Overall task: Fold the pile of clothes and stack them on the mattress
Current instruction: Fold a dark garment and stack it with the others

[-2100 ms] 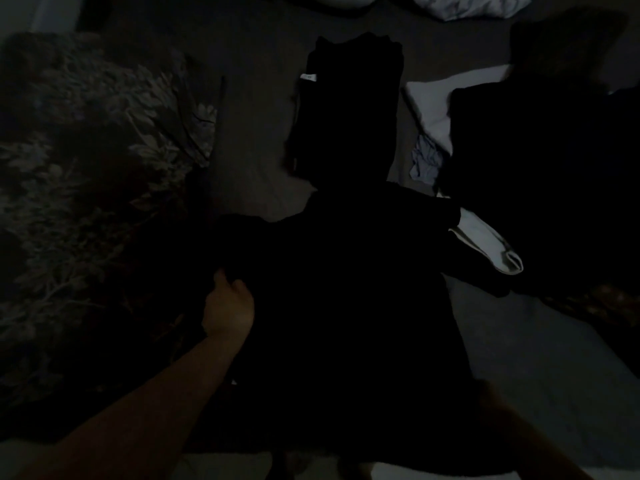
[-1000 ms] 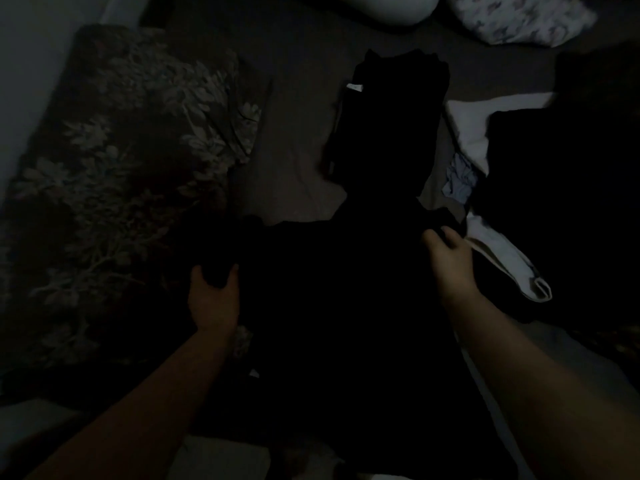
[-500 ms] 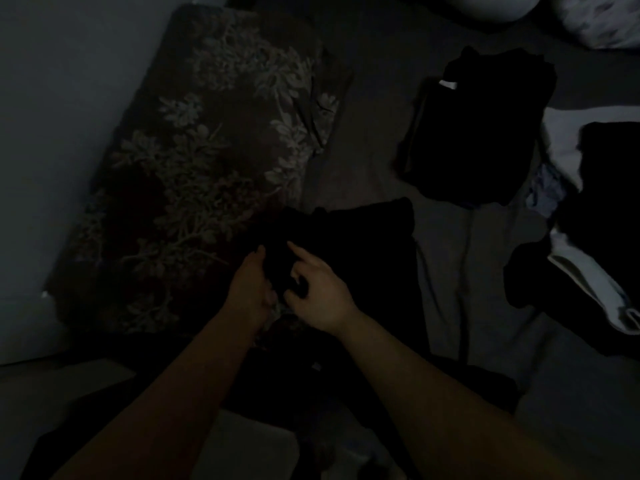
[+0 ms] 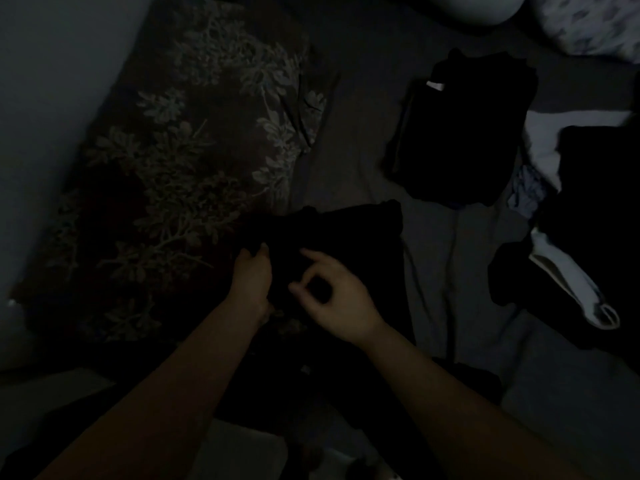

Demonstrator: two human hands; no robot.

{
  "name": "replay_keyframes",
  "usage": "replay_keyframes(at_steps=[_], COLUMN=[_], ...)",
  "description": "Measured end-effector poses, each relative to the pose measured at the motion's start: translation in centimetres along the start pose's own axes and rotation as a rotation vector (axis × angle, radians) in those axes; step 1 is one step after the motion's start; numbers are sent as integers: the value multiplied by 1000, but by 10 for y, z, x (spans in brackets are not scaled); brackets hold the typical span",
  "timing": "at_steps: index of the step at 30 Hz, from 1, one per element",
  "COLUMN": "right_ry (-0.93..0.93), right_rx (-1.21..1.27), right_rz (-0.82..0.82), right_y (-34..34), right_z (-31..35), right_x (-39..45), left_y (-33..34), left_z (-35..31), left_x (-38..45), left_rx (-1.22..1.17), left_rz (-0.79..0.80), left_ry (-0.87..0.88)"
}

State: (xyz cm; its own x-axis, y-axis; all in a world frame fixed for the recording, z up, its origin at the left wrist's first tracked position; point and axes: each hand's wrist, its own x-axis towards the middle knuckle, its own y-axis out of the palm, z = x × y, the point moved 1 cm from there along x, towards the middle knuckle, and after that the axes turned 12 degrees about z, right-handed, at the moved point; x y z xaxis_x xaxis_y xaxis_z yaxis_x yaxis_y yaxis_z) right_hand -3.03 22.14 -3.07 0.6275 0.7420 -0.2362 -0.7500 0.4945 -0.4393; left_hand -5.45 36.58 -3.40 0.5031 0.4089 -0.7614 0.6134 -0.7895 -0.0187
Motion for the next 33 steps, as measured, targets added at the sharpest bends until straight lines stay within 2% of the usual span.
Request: replay_keyframes(at_steps=[2, 3, 4, 6, 7, 9, 11, 12, 13, 15, 16, 19, 22, 23, 25, 27, 28, 31, 32, 33], right_ry=[193, 343, 507, 758, 793, 697, 553, 519, 495, 396, 320, 145, 163, 175, 144, 155, 239, 499, 572, 627], right_rx=[45, 29, 55, 333, 489, 714, 754, 633, 367, -210, -384, -630, -849, -910, -951, -803, -626, 162, 389, 474], right_rz=[-375, -489, -533, -487, -435, -314, -203, -169, -146, 11, 97, 279, 458, 485, 468, 374, 314, 36, -5, -11], right_y=[-28, -44, -58, -79, -85, -91, -86, -85, -86, -89, -91, -99, -96, -94, -92, -89, -86, -78, -73, -70], right_z=[-29, -42, -65, -92, -99, -105, -93, -93, -90, -84, -80, -58, -49, -47, -46, -52, -58, -66, -70, -72], right_x=[2, 4, 9, 22, 30, 40, 48, 51, 53, 58, 60, 66, 75, 77, 79, 82, 85, 83, 81, 79], left_y=[1, 3, 3, 1, -1, -4, 1, 4, 6, 7, 4, -9, -28, -36, -47, -48, -46, -39, -39, -40], left_z=[0, 2, 5, 11, 13, 18, 10, 8, 8, 9, 12, 26, 34, 35, 35, 35, 35, 35, 35, 36], left_x=[-4, -8, -10, -10, -8, -3, -16, -21, -26, -37, -42, -50, -62, -64, -65, -64, -64, -62, -60, -57], left_rx=[53, 60, 53, 41, 10, -74, -81, -33, 38, 204, 292, 486, 667, 703, 707, 659, 635, 544, 505, 473], left_rz=[-26, -15, -3, 28, 65, 168, 209, 209, 219, 235, 232, 132, -145, -234, -312, -347, -369, -397, -391, -384], left_ry=[94, 132, 143, 163, 136, 35, 58, 106, 138, 169, 182, 259, 409, 422, 421, 418, 424, 403, 389, 372])
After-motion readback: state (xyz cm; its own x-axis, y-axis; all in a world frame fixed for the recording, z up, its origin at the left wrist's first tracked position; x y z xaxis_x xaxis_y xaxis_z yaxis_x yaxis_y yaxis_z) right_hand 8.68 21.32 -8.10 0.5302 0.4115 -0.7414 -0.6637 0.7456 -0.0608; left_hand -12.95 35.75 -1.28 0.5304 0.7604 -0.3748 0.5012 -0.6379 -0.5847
